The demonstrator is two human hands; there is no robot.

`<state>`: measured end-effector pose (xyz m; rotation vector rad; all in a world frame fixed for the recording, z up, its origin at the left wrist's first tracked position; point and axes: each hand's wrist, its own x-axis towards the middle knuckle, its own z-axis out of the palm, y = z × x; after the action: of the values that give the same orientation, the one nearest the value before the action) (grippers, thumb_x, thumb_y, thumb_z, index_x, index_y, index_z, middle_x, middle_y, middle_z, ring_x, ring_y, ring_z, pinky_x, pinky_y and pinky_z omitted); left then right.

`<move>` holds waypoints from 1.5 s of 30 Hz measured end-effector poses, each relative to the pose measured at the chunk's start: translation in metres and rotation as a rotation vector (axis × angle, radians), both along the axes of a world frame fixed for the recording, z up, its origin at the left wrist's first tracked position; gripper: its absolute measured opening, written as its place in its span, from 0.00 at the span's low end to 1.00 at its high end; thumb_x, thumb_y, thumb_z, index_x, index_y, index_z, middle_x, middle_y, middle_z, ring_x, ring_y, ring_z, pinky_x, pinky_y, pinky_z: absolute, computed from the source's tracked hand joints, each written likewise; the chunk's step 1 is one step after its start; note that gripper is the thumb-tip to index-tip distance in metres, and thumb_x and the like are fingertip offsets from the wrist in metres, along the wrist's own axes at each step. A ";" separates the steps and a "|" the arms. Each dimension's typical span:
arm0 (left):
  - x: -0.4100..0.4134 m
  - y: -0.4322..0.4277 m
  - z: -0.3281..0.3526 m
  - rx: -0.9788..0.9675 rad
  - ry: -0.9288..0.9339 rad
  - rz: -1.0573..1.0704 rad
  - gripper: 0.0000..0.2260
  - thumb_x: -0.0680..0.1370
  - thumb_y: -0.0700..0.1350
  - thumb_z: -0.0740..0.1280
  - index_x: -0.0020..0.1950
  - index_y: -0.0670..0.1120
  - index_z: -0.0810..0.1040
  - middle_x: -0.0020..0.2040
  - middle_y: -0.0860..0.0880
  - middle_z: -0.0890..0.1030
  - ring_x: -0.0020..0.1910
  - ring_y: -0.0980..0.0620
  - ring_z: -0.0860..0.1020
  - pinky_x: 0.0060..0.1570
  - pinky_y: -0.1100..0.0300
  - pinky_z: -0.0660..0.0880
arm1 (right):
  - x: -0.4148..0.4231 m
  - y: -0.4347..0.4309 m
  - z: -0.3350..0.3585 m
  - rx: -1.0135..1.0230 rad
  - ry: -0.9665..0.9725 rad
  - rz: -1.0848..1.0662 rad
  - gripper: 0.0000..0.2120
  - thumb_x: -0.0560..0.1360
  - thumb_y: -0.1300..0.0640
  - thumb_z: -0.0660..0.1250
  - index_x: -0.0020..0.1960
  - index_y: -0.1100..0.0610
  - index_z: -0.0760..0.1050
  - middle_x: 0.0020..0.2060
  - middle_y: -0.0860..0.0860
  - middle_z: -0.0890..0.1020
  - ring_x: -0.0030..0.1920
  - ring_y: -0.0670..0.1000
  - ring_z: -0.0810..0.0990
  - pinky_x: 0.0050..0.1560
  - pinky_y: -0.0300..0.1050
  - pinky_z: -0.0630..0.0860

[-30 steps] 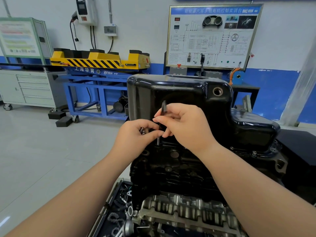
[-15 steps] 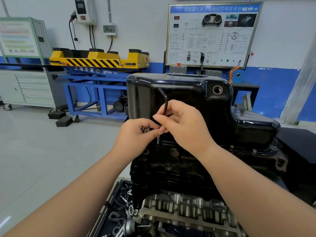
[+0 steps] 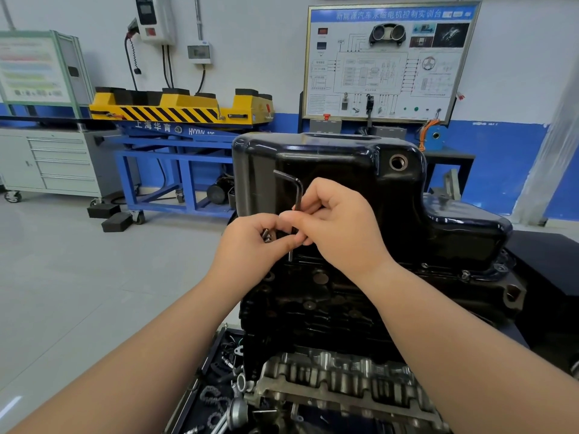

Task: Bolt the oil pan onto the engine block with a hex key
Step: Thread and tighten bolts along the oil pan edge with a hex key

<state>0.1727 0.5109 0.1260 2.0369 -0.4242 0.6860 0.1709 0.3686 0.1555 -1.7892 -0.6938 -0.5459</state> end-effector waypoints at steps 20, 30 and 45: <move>0.000 0.000 0.004 -0.038 0.056 0.020 0.04 0.68 0.48 0.75 0.36 0.51 0.82 0.25 0.58 0.73 0.28 0.60 0.70 0.29 0.69 0.66 | -0.002 -0.005 0.006 -0.082 0.019 -0.007 0.04 0.70 0.58 0.74 0.39 0.57 0.81 0.32 0.45 0.82 0.28 0.37 0.77 0.28 0.27 0.69; -0.004 0.004 0.006 -0.029 0.066 -0.031 0.06 0.70 0.46 0.74 0.36 0.57 0.80 0.28 0.56 0.77 0.29 0.60 0.73 0.29 0.70 0.69 | -0.002 -0.008 0.005 -0.072 0.009 0.013 0.03 0.71 0.61 0.72 0.43 0.54 0.83 0.33 0.43 0.83 0.30 0.35 0.78 0.31 0.24 0.70; -0.003 0.009 0.011 -0.048 0.105 -0.114 0.04 0.70 0.45 0.73 0.44 0.48 0.85 0.37 0.54 0.84 0.38 0.60 0.79 0.42 0.67 0.75 | -0.011 -0.009 0.005 -0.119 0.067 0.116 0.13 0.77 0.65 0.63 0.50 0.48 0.79 0.44 0.47 0.85 0.22 0.43 0.75 0.33 0.45 0.80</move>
<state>0.1700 0.5196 0.1375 1.9771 -0.4545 0.5136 0.1602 0.3594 0.1602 -1.8559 -0.7919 -0.3716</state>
